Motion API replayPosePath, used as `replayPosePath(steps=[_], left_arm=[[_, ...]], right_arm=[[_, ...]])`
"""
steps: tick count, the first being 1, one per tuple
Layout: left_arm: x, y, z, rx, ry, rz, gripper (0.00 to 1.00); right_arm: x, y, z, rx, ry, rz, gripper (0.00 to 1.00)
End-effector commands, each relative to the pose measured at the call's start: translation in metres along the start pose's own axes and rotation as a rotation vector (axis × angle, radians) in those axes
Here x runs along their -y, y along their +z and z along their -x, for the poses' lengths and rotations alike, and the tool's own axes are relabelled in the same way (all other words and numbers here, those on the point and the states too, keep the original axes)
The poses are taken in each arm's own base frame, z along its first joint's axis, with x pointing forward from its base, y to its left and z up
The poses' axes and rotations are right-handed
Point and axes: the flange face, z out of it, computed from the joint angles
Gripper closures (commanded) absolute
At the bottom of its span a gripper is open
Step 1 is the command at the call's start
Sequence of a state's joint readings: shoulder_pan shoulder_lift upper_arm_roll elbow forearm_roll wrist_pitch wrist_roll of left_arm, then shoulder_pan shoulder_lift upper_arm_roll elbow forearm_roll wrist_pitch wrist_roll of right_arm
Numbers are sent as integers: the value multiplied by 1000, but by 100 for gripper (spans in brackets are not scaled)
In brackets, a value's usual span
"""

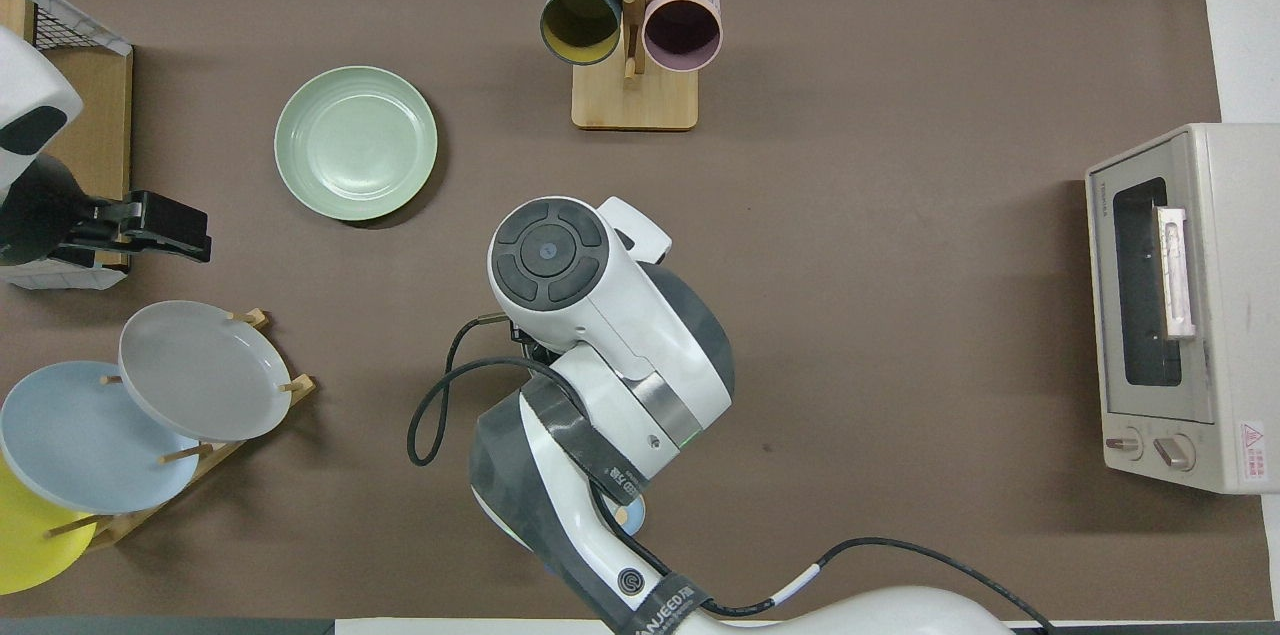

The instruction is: Transfer vermicelli from plate to pot

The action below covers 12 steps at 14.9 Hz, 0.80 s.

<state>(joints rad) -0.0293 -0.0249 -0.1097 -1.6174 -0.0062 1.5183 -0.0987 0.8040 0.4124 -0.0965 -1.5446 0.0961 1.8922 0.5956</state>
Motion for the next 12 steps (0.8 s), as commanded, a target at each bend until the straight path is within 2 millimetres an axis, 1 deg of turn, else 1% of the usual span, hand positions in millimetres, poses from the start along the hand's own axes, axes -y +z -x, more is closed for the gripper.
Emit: replayPosePath(steps=[1,3,4,5,6,8,9,11,12], left_arm=[[3,1,3,1,-6,-22,0],[3,-3,7,-4,-8,-23,0],[2,-3,7,-4,-9,-17,0],[3,-4,7,-5,-17,2,0],[5,-4,7,-4,-23,14,0],[5,-5,7,-5,-23,14,0],[5,-4,7,-4,-21,14,0],[5,-5,7,-5,-20,12,0],[5,-5,7,-5,-21,14,0]], right_arm=[[-5,1,13,-5,22,-30,100],[-5,1,12,-6,23,-31,100],[-4,0,12,-8,23,-32,95],[-5,0,12,-9,25,-33,84],[-6,0,11,-8,26,-32,63],[-9,1,9,-7,32,-31,19],[-9,0,8,-10,28,-30,0],[-11,-3,6,-23,24,-21,0],[-13,-8,3,-31,25,-25,0]])
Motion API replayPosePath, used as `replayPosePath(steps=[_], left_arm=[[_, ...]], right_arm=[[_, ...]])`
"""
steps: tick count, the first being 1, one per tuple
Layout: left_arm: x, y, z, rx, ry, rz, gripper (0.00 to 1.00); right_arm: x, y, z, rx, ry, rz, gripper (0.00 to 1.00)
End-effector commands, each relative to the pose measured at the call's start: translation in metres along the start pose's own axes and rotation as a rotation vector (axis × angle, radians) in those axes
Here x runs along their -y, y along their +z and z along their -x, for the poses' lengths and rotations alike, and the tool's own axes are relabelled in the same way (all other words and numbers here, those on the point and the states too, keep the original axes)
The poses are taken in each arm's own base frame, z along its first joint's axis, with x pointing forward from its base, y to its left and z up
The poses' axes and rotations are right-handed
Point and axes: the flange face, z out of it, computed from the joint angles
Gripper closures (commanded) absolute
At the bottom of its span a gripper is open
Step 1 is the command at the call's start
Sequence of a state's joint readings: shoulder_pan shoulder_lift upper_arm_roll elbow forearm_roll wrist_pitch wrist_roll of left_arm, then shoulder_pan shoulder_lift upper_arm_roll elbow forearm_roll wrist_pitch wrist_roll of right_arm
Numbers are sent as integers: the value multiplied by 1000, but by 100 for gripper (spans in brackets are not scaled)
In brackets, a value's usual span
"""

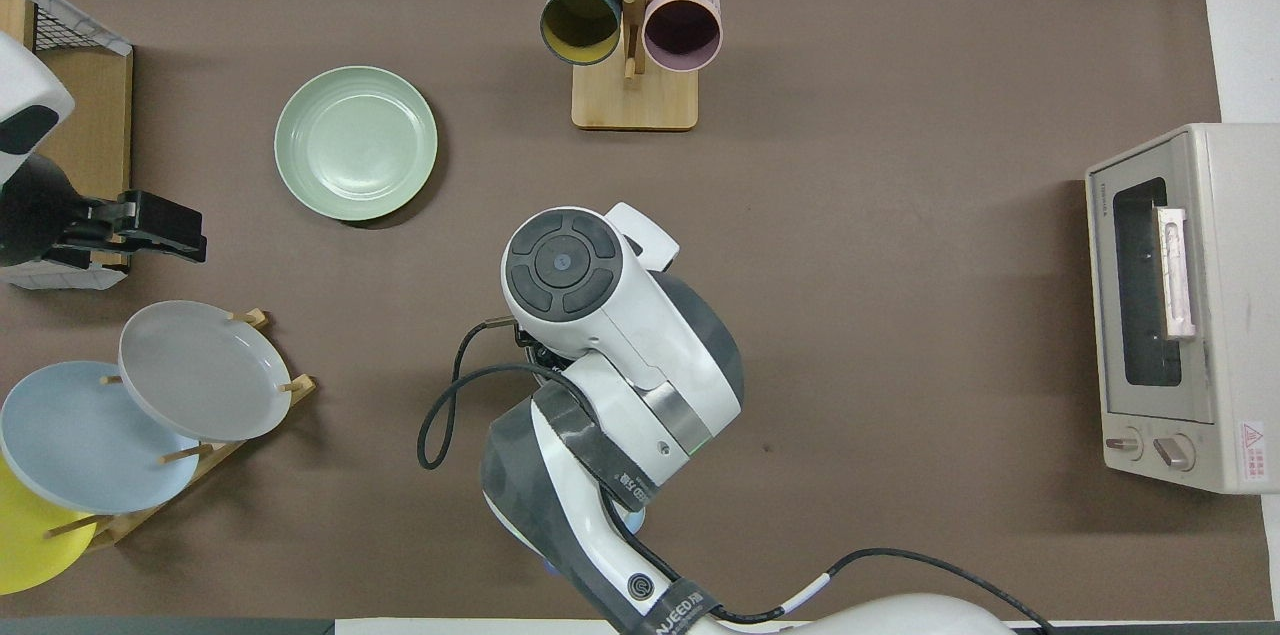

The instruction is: Transfer vermicelli from plate to pot

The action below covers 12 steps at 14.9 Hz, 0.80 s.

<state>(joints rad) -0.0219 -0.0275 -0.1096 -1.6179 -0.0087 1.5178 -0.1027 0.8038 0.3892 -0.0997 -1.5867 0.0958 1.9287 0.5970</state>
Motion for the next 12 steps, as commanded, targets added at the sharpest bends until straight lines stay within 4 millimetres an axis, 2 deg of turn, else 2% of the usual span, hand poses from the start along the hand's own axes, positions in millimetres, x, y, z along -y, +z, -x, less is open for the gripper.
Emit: replayPosePath(steps=[1,5,6,8,10,12], left_arm=[[1,-4,7,-4,-8,11,0],[2,-4,7,-5,-11,11,0],[2,-4,7,-5,-10,11,0],[2,-5,8,-7,-8,11,0],[3,-6,10,-12,4,9,0],[3,-6,9,-16,-6,9,0]], right_arm=[[-13,-14,-4,-22,23,-15,0],[-65,-60,-33,-76,33,-16,0],[-84,-70,-39,-79,33,-5,0],[-128,-98,-46,-74,48,5,0],[-188,-123,-54,-54,37,9,0],[-237,-152,-55,-15,14,20,0]])
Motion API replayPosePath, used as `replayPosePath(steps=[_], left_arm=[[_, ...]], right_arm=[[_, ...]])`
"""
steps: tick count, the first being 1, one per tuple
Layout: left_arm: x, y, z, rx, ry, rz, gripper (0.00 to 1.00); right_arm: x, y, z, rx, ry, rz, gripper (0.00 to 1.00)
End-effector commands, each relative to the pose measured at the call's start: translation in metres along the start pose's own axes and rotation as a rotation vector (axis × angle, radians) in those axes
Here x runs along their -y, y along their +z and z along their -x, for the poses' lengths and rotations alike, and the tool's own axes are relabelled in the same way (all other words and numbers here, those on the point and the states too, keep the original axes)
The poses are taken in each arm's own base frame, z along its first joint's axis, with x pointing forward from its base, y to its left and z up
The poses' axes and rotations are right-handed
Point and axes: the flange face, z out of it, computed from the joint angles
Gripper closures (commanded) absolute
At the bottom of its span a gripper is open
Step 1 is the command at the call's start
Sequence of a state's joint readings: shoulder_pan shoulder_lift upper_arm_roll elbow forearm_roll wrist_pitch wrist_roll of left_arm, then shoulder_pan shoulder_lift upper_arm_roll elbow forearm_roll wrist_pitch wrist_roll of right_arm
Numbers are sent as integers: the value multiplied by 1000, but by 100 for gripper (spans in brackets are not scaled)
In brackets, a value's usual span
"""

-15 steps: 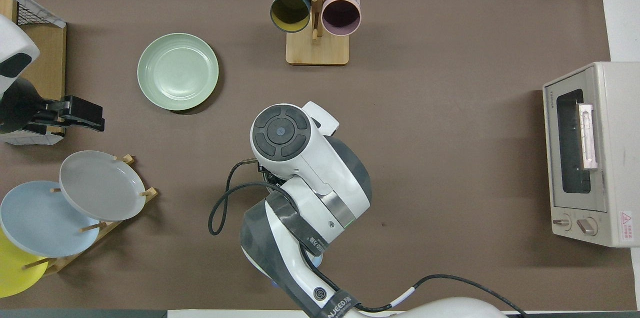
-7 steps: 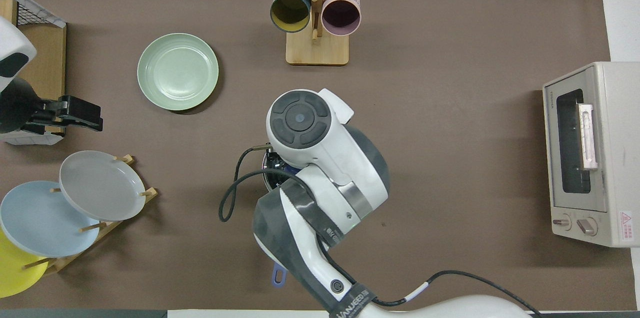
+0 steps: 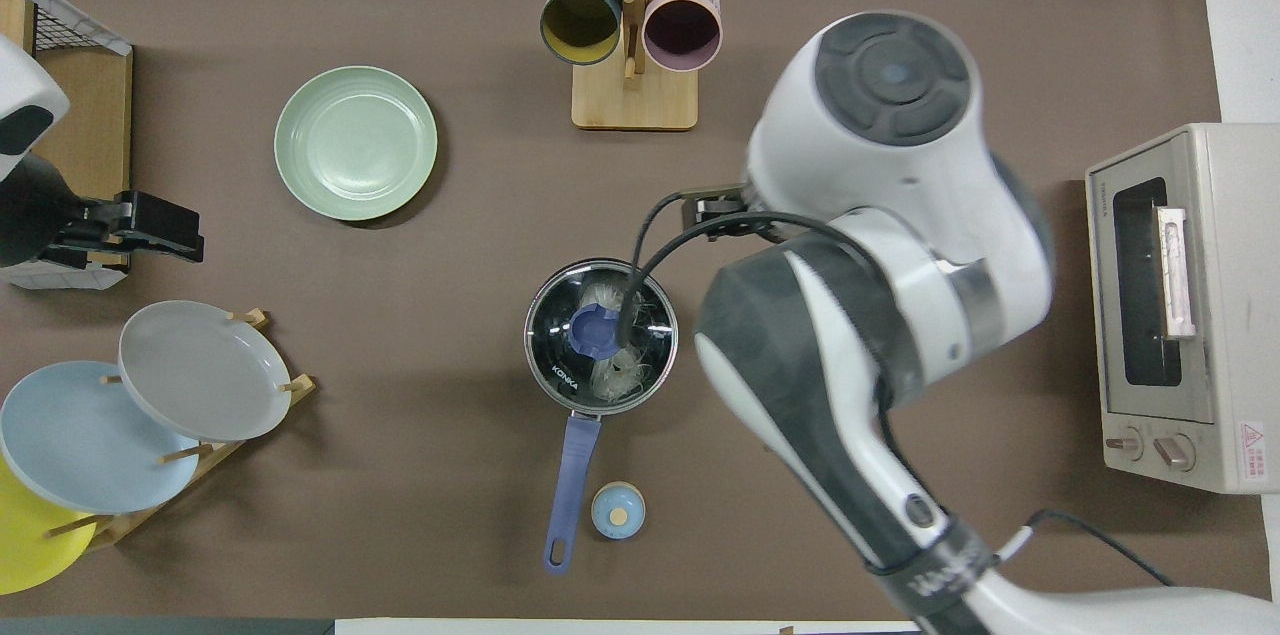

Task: Transfer vermicelli from plate to pot
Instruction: 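Open the right gripper and lift it away from the lid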

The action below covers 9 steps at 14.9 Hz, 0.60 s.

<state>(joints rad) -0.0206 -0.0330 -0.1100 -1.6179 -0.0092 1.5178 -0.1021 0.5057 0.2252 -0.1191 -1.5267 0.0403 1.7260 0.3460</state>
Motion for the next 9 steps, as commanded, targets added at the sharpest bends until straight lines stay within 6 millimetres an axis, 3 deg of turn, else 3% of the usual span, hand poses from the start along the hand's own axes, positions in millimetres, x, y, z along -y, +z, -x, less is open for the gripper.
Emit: replayPosePath(steps=[1,2,5,9], left_arm=[[3,-3,7,-11,-2,9,0],[3,-4,7,-12,-2,9,0],[4,-3,7,-11,-4,9,0],[4,-4,7,-12,-7,9,0]], right_arm=[[-62,-47,2,33,-19,24,0],[-84,-67,6,28,-11,39,0],[-139,-101,23,33,-19,34,0],[-159,-101,39,91,-4,35,0]])
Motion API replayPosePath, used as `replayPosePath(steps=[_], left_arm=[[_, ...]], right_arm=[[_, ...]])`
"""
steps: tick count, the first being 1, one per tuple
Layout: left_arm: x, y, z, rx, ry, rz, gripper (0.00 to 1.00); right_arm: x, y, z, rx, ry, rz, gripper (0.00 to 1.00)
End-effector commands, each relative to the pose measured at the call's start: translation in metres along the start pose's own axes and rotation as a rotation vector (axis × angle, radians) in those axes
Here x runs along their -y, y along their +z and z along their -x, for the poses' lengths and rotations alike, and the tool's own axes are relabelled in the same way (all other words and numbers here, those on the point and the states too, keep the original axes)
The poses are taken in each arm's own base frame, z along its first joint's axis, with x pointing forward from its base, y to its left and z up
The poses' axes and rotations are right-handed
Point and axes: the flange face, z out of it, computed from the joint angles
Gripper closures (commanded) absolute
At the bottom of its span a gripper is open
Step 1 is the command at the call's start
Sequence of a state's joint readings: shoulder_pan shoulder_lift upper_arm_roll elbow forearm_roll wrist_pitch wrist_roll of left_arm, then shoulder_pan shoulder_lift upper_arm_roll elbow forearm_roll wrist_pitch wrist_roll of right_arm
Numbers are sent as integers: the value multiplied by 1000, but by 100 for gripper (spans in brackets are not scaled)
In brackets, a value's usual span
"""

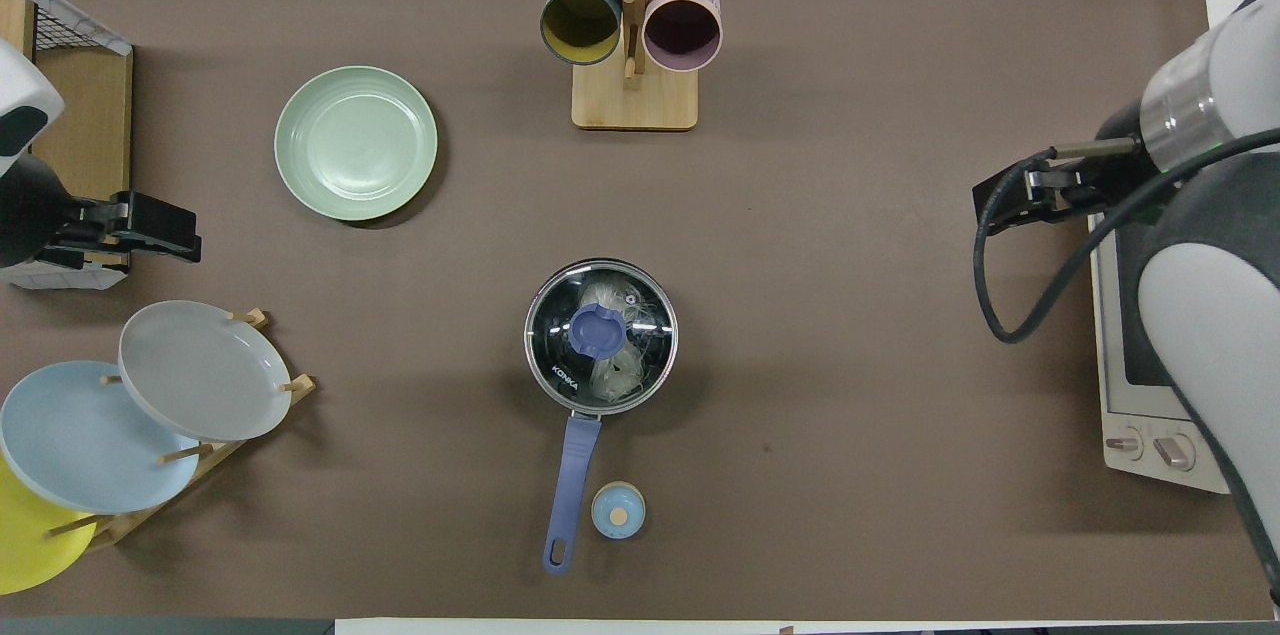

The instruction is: Transfer vermicelli from plate to pot

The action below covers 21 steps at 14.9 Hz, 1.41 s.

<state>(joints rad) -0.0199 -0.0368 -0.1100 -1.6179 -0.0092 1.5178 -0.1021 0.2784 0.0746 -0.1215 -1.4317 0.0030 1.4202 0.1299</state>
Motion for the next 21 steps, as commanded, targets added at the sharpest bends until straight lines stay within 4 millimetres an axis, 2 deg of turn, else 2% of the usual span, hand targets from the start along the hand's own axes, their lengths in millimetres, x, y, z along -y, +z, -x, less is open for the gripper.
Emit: replayPosePath(steps=[1,3,6,9,14,18,21], left_arm=[[3,-1,7,-1,-6,8,0],[2,-2,7,-2,-6,8,0],[2,-2,7,-2,-6,8,0],[2,-2,7,-2,-6,8,0],[2,-1,7,-1,-6,8,0],[2,-2,7,-2,-6,8,0],[2,-1,7,-1,-6,8,0]], right_arm=[[-14,8,8,40,-19,13,0],[-14,15,11,71,-58,17,0],[-39,13,13,71,-49,9,0],[-65,22,26,88,-46,-1,0],[-85,22,14,46,-47,38,0],[-85,23,21,72,-69,25,0],[-87,25,20,74,-76,24,0]])
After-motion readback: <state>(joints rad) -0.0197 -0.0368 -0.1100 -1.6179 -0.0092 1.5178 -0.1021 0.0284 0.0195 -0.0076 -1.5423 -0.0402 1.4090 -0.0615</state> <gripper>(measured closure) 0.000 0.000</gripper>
